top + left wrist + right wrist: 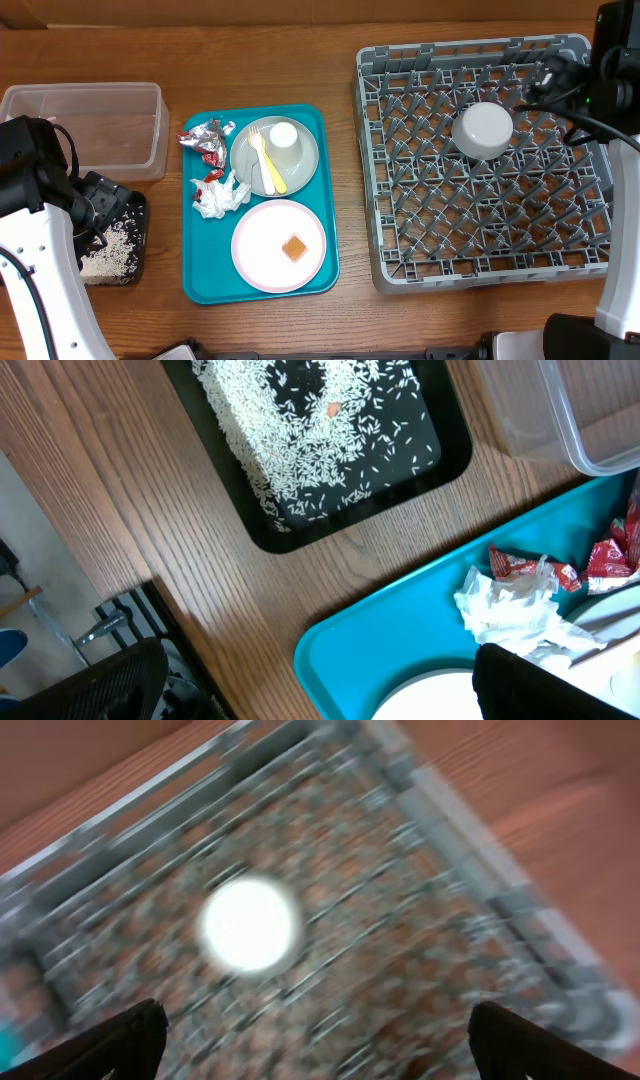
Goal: Sort waste into correct bins and load items into the dishwasher rack
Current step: 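Raise the right gripper away from the rack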
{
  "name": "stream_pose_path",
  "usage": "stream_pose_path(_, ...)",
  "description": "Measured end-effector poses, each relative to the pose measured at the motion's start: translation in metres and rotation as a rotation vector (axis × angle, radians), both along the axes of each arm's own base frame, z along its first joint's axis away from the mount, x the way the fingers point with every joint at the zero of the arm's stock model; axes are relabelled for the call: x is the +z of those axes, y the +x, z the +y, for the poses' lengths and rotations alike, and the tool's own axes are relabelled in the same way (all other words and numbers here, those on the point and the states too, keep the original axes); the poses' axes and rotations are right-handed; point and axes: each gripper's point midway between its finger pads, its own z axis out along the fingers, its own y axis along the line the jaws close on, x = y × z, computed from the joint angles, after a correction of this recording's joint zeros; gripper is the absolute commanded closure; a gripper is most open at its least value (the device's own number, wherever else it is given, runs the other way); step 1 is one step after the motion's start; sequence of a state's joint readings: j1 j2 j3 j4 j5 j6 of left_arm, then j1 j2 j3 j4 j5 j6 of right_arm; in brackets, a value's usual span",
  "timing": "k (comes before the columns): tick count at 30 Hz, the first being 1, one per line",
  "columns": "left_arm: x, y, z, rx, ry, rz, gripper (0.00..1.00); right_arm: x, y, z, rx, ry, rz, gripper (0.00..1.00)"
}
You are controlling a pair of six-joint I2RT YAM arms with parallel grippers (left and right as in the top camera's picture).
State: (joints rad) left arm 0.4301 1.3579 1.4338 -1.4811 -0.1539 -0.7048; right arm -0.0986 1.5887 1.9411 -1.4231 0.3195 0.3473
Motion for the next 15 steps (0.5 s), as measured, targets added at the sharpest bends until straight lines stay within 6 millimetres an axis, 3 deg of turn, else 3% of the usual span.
stream_pose_path(8, 0.0, 0.0, 0.0, 0.0, 0.0, 0.0, 0.0, 0.005, 0.0, -0.056, -0.167, -0.041, -0.067, 0.0)
stream_pose_path(15, 0.0, 0.0, 0.0, 0.0, 0.0, 0.0, 0.0, -0.004, -0.031, -0.107, -0.318, 0.027, -0.052, 0.0)
